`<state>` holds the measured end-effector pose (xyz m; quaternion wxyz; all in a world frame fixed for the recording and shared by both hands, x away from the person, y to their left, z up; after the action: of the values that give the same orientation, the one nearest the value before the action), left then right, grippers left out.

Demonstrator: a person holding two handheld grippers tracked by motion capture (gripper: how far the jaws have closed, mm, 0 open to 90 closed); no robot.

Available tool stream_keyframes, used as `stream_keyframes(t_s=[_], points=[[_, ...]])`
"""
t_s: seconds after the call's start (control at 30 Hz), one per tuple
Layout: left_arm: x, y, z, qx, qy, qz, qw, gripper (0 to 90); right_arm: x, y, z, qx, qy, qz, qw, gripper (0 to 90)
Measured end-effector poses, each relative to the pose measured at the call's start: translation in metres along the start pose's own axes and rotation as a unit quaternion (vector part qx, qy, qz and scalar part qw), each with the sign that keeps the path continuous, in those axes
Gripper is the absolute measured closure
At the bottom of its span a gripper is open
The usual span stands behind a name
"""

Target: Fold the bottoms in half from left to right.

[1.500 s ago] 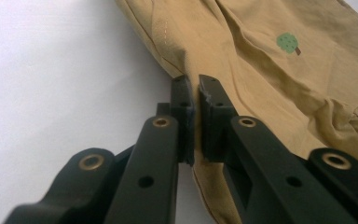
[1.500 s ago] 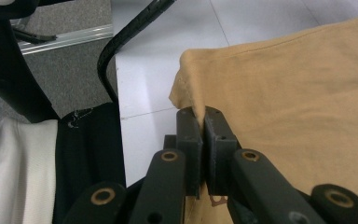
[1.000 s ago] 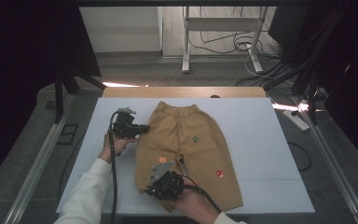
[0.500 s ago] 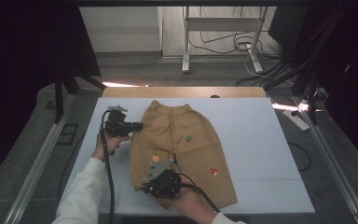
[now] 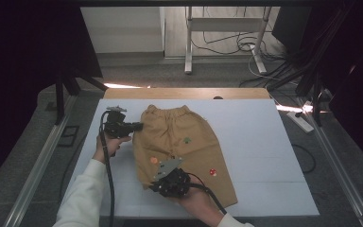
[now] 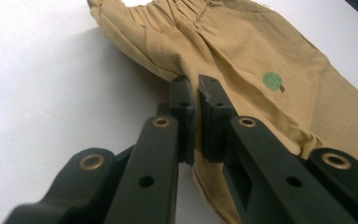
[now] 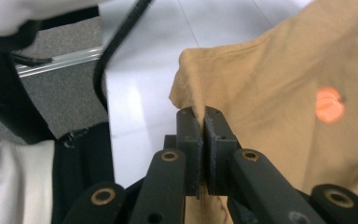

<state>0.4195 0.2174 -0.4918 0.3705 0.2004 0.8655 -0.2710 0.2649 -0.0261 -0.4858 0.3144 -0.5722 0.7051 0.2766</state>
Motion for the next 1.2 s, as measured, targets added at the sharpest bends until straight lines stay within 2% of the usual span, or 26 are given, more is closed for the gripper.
stream_keyframes(t_s=[0.23, 0.53, 0.83, 1.07, 1.2], points=[[0.000, -0.007, 0.007, -0.008, -0.002, 0.007, 0.9999, 84.7, 0.013, -0.008, -0.008, 0.011, 0.004, 0.016, 0.9998, 86.1], [-0.001, -0.013, 0.011, -0.003, -0.008, 0.014, 0.9999, 84.5, 0.018, -0.008, -0.017, 0.017, 0.001, 0.021, 0.9996, 86.1], [-0.001, -0.021, 0.018, 0.001, -0.009, 0.023, 0.9997, 84.3, 0.030, -0.013, -0.030, 0.024, -0.002, 0.041, 0.9989, 86.1], [-0.002, -0.027, 0.019, 0.006, -0.010, 0.031, 0.9994, 84.2, 0.037, -0.015, -0.039, 0.030, -0.007, 0.049, 0.9983, 86.1], [-0.002, -0.028, 0.021, 0.007, -0.010, 0.034, 0.9994, 84.0, 0.041, -0.017, -0.041, 0.037, 0.000, 0.057, 0.9977, 86.1]])
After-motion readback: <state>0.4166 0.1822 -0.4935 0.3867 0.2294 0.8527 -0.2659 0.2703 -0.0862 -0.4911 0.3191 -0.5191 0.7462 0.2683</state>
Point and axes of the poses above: each handheld gripper's, and its own axes: z roughly forward along the jaws, x roughly out of its underside, y roughly to its left, the point moved 1 cm from there along z, roughly forward along the jaws, and after that the axes turned 4 degrees about -y, right-handed, at the moved point
